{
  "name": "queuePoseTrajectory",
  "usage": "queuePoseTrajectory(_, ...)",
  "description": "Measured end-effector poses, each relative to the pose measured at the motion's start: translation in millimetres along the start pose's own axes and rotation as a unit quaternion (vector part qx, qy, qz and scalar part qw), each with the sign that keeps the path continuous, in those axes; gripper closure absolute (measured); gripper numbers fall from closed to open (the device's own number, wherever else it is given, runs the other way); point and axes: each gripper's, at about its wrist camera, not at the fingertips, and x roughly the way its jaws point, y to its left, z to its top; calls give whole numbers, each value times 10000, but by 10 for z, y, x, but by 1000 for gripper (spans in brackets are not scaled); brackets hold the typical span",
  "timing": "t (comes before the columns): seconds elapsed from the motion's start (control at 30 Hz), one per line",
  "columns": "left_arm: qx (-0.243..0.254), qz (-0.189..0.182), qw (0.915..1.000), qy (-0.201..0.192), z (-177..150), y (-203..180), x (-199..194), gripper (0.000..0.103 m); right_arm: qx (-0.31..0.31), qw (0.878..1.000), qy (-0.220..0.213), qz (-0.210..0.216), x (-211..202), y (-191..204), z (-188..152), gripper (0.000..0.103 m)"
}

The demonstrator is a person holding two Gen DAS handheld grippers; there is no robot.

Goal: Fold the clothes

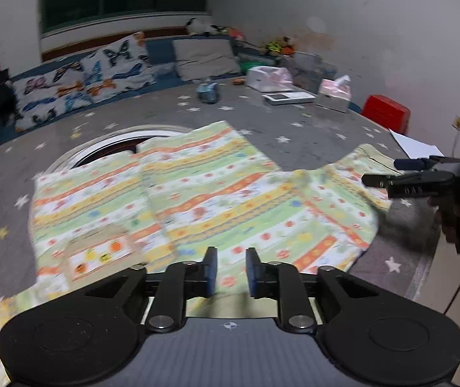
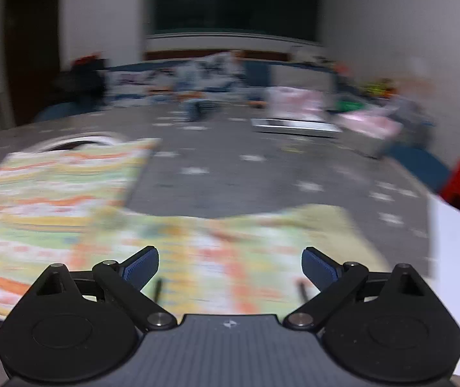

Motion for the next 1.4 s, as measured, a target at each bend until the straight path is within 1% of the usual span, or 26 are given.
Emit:
queuePoseTrajectory(0.1, 130, -137, 9998, 35, 44, -145, 87, 79, 219, 9987, 15, -466, 11, -297, -30, 14)
queuePoseTrajectory(0.2, 236, -201, 9995, 115, 75, -265, 181, 79, 489, 9964, 39, -693, 40, -538, -56, 20)
queuePoseTrajectory(0.33, 300, -238, 9990, 241, 93, -379, 281, 74, 739, 9945, 76, -735, 95, -707, -85, 28)
queuePoseTrajectory(0.37, 303, -242, 9989, 264, 97, -401, 302, 73, 775, 9944, 93, -715, 107, -727, -95, 32)
queuePoseTrajectory(0.4, 299, -242, 9989, 280, 101, -419, 319, 70, 799, 9944, 119, -684, 125, -740, -106, 36)
queuePoseTrajectory(0.43, 292, -245, 9988, 291, 105, -433, 334, 66, 810, 9944, 133, -659, 142, -730, -114, 38)
queuePoseTrajectory(0.53, 287, -252, 9988, 308, 124, -467, 372, 65, 842, 9943, 107, -650, 164, -716, -120, 42)
queuePoseTrajectory(0.57, 292, -252, 9988, 311, 132, -477, 385, 64, 859, 9942, 98, -638, 164, -716, -117, 49)
queuePoseTrajectory(0.63, 267, -234, 9989, 314, 146, -494, 414, 63, 904, 9941, 90, -589, 158, -712, -103, 56)
queuePoseTrajectory(0.7, 240, -227, 9989, 346, 155, -512, 465, 63, 946, 9941, 56, -527, 136, -710, -80, 75)
queuePoseTrajectory(0.73, 230, -226, 9988, 364, 159, -522, 492, 63, 966, 9941, 38, -496, 125, -709, -68, 80)
queuePoseTrajectory(0.77, 234, -227, 9987, 385, 158, -539, 515, 63, 987, 9940, 21, -465, 114, -708, -57, 90)
queuePoseTrajectory(0.8, 249, -230, 9986, 407, 155, -561, 536, 63, 1008, 9940, 4, -435, 103, -707, -45, 92)
queuePoseTrajectory(0.93, 321, -311, 9980, 453, 143, -633, 600, 63, 1081, 9936, -78, -312, 53, -700, 8, 95)
queuePoseTrajectory(1.07, 397, -366, 9975, 455, 131, -697, 656, 62, 1149, 9929, -297, -123, -79, -694, 150, 95)
queuePoseTrajectory(1.23, 614, -269, 9970, 390, 100, -766, 698, 60, 1117, 9917, -614, 186, -320, -609, 378, 95)
queuePoseTrajectory(1.3, 540, -320, 9973, 371, 114, -735, 657, 60, 1039, 9912, -750, 337, -435, -543, 485, 95)
queuePoseTrajectory(1.4, 323, -343, 9987, 211, 133, -608, 505, 58, 834, 9896, -970, 651, -641, -385, 676, 95)
